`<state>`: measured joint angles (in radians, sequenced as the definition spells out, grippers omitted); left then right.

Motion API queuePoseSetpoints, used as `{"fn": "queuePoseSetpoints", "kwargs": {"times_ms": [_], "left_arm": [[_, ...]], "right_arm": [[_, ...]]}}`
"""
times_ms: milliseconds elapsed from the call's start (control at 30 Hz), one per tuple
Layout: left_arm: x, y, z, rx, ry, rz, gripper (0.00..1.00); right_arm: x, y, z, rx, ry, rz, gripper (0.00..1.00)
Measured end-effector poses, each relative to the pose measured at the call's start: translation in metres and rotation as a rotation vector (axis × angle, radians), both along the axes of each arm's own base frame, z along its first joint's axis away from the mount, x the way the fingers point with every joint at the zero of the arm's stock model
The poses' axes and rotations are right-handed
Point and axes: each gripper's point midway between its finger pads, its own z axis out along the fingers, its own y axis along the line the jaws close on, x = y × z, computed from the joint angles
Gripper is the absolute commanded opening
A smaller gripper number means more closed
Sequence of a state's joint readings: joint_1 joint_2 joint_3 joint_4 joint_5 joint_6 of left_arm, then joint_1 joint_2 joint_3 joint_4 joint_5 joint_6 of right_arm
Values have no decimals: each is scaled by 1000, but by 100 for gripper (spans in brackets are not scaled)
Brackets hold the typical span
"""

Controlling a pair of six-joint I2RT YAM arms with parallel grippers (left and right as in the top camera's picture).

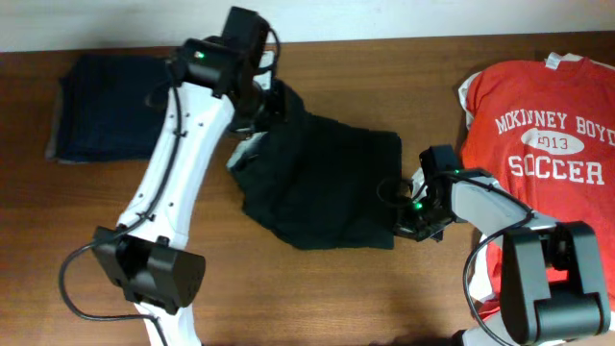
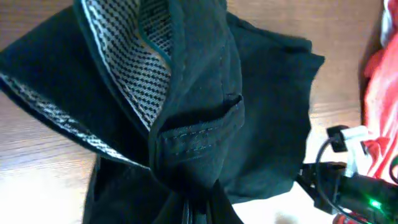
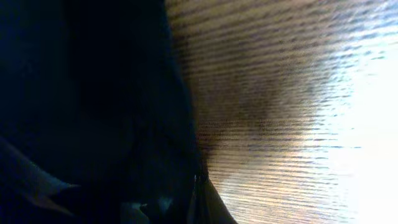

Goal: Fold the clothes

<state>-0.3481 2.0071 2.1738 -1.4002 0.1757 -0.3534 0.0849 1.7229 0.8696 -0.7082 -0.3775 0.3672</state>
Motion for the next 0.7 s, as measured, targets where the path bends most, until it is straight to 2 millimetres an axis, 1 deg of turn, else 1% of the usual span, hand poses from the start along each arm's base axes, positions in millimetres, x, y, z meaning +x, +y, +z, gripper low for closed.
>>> {"fn": "queuePoseSetpoints", "kwargs": {"times_ms": [33, 67, 133, 167, 200, 267, 300, 433, 467, 500, 533, 567, 600, 633, 667, 700], "left_arm": [[-2, -13, -1, -6, -6, -19, 1], [-2, -21, -5, -7, -1, -29, 1], [3, -38, -24, -7, 21, -36, 1], [5, -53, -39, -12, 41, -49, 1], [4, -67, -48, -27, 56, -62, 1], [-1, -86, -50, -45, 54, -89, 1], [-5, -93, -50, -48, 53, -101, 1], [-12, -105, -50, -50, 49, -127, 1], [-13, -108, -50, -51, 50, -130, 32], [-15, -110, -50, -51, 50, -137, 46], [-16, -113, -49, -53, 49, -139, 46], [-14, -121, -46, -80, 30, -150, 46], [-13, -128, -44, -108, 23, -160, 54], [-7, -141, -36, -176, -8, -182, 59], [-6, -149, -31, -217, -17, -198, 59], [-5, -157, -24, -265, -26, -214, 59]], "right_arm": [[-4, 2, 0, 13, 6, 0, 4], [-7, 3, 0, 24, 11, 0, 4], [-8, 4, 0, 29, 14, 0, 4], [-9, 5, 0, 33, 15, 0, 4], [-9, 5, 0, 35, 16, 0, 4], [-9, 5, -1, 36, 17, 0, 4], [-10, 5, 0, 38, 18, 0, 4], [-10, 5, 0, 38, 18, 0, 4], [-10, 5, 0, 38, 18, 1, 4], [-10, 5, 0, 38, 18, 0, 4], [-9, 5, 0, 39, 18, -1, 4], [-13, 2, 1, 37, 40, -13, 5], [-19, -3, 0, 34, 75, -30, 4], [-29, -16, 7, 12, 149, -57, 4], [-28, -31, 16, 0, 178, -92, 4], [-22, -47, 32, -6, 183, -130, 4]]}}
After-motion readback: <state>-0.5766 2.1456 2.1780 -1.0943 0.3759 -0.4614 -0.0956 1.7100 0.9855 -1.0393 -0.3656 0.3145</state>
